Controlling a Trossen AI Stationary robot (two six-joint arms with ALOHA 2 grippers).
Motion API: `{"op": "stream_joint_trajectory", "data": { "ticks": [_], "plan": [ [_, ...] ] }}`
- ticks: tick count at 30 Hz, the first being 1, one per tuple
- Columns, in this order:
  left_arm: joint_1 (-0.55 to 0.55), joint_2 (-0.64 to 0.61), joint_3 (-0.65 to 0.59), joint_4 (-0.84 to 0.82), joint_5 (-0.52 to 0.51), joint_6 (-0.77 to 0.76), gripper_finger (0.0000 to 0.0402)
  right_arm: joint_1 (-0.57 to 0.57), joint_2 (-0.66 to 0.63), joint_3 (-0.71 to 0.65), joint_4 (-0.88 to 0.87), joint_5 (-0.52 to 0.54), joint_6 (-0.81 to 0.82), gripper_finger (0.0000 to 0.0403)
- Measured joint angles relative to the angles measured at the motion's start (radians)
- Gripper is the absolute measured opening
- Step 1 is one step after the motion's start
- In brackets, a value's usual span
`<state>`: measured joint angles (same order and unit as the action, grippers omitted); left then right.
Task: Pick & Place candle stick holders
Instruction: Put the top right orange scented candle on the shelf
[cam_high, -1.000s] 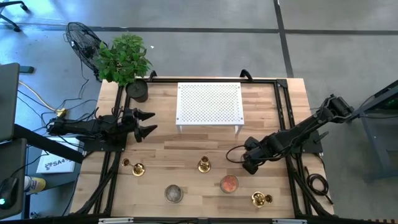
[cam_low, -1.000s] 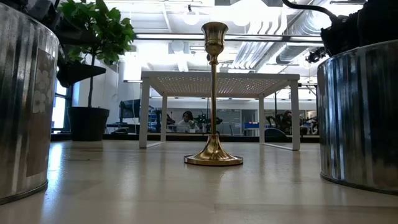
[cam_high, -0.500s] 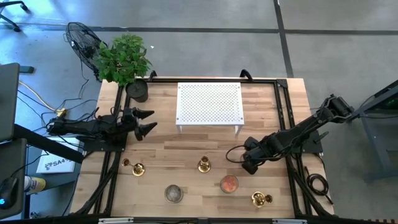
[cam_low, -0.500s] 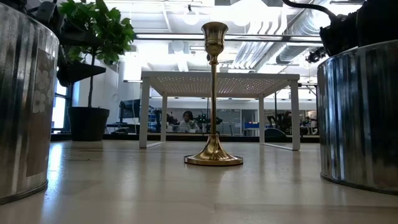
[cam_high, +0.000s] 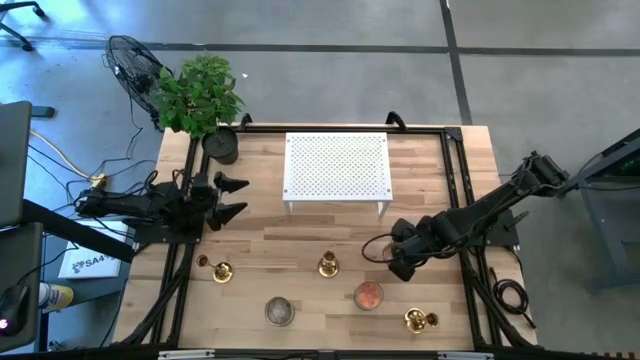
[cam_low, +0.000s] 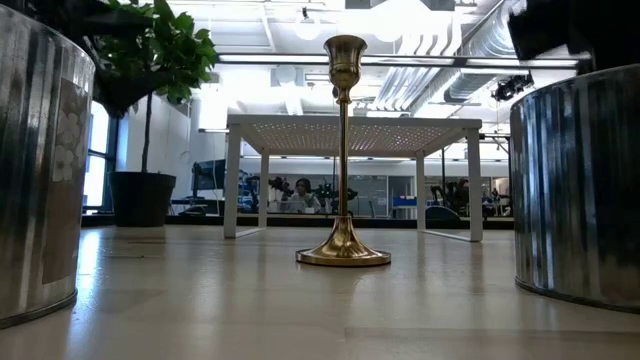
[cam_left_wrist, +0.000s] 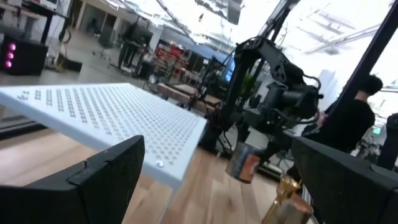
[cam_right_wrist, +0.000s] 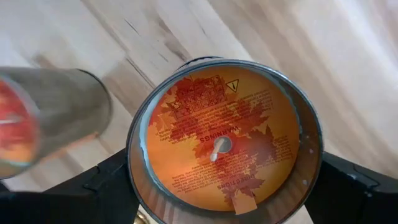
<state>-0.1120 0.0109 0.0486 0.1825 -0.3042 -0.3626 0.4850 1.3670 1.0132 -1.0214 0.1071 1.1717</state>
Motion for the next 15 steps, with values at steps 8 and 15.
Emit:
{"op": "stream_joint_trajectory", "data": {
  "ticks": [8,15],
  "plan": [
    [0.0,0.0,0.002,0.053,0.043,0.043,0.0399,0.0,-0.001,0.22,-0.171,0.146,-0.064,0.0339],
    [0.0,0.0,0.011,0.179,0.215,0.207,0.0399,-0.025,-0.001,0.312,-0.22,0.242,-0.148,0.0339]
  ]
}}
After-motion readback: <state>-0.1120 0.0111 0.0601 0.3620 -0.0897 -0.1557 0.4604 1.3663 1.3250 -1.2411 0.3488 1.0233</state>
